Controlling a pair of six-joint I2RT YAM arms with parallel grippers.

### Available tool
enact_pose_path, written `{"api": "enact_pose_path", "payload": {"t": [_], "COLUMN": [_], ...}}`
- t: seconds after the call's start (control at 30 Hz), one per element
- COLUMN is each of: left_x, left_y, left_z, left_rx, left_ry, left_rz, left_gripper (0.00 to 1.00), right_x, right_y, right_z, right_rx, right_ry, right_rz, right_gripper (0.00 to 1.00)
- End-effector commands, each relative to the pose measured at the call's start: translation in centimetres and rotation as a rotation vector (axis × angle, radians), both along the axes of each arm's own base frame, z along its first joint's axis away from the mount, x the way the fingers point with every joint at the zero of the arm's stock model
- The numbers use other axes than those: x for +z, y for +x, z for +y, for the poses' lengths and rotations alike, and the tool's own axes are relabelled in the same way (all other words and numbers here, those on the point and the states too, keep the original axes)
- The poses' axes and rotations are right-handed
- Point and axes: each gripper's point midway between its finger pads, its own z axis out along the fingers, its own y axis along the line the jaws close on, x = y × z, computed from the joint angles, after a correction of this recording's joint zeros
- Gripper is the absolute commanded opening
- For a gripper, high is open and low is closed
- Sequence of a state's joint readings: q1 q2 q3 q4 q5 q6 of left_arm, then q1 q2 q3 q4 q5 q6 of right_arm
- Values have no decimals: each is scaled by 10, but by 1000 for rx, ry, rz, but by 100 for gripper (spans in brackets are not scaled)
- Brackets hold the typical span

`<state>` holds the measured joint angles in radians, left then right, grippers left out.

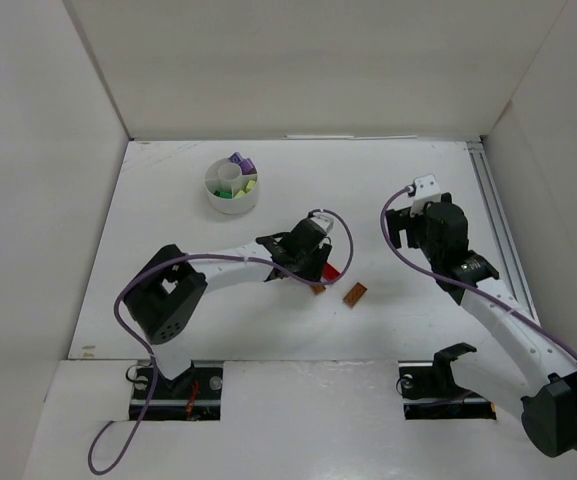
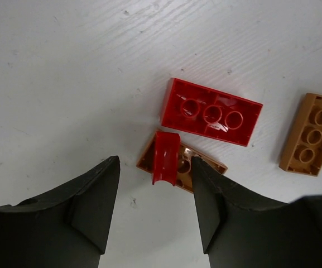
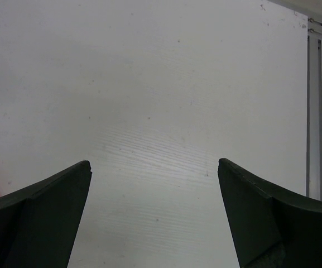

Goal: Sort the legos into containers by color

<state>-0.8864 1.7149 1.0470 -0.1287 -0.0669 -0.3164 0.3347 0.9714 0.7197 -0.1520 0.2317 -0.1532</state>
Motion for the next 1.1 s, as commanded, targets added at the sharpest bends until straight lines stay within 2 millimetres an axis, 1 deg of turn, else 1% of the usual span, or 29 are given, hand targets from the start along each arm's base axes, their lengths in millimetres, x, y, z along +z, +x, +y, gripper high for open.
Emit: {"api": "enact_pose_path", "payload": {"t": [0.0, 0.03, 0.07, 0.1, 0.13, 0.17, 0.27, 0.3, 0.37, 0.4, 0.47, 0.53, 0.57, 0.7, 0.77, 0.8, 0.87, 0.9, 0.93, 1.0, 1.03, 1.07], "left_x": [14, 10, 13, 9, 9, 12, 12, 12, 8, 7, 4, 8, 8, 26, 45, 50, 72, 81, 86, 104, 104, 114], "left_y": [16, 17, 19, 18, 17, 18, 16, 14, 8, 6, 4, 5, 5, 5, 9, 10, 15, 22, 30, 42, 53, 60], "left_z": [-1, 0, -2, -1, -3, -5, -8, -9, -10, -11, -9, -9, -9, -12, -13, -14, -13, -11, -3, 3, 14, 19], "left_rx": [41, 46, 46, 46, 38, 38, 16, 8, -21, -26, -26, -26, -26, -32, -23, -23, -4, 10, 36, 66, 101, 121], "left_ry": [18, 31, 24, 32, 25, 18, 11, 5, 1, -3, 4, -3, -3, -43, -73, -84, -111, -128, -134, -175, -172, -187], "left_rz": [-59, -58, -64, -57, -49, -54, -44, -37, -13, -8, -2, -8, -8, -31, -70, -79, -130, -145, -154, -186, -189, -208], "left_gripper": [50, 50, 49, 48, 44, 43, 37, 29, 23, 23, 13, 1, 0, 0, 0, 0, 0, 0, 0, 0, 0, 0], "right_x": [14, 14, 14, 14, 14, 14, 15, 15, 15, 15, 15, 13, 13, 13, 13, 13, 13, 13, 16, 16, 16, 16], "right_y": [3, 3, 3, 3, 3, 3, 3, 3, 3, 3, 3, 2, 2, 2, 2, 2, 2, 2, 2, 2, 2, 2], "right_z": [-5, -5, -5, -5, -5, -5, -6, -6, -6, -6, -6, -12, -12, -12, -12, -12, -13, -13, -14, -16, -16, -16], "right_rx": [-25, -25, -25, -25, -25, -25, -34, -34, -34, -34, -34, -48, -48, -48, -48, -48, -58, -58, -58, -68, -68, -68], "right_ry": [6, 6, 6, 6, 6, 6, 3, 3, 3, 3, 3, -12, -12, -12, -12, -12, -16, -16, -13, -17, -17, -17], "right_rz": [-39, -39, -39, -39, -39, -39, -40, -40, -40, -40, -40, -33, -33, -33, -33, -33, -34, -34, -43, -44, -44, -44], "right_gripper": [100, 100, 100, 100, 100, 100, 100, 100, 100, 100, 100, 100, 100, 100, 100, 100, 100, 100, 100, 100, 100, 100]}}
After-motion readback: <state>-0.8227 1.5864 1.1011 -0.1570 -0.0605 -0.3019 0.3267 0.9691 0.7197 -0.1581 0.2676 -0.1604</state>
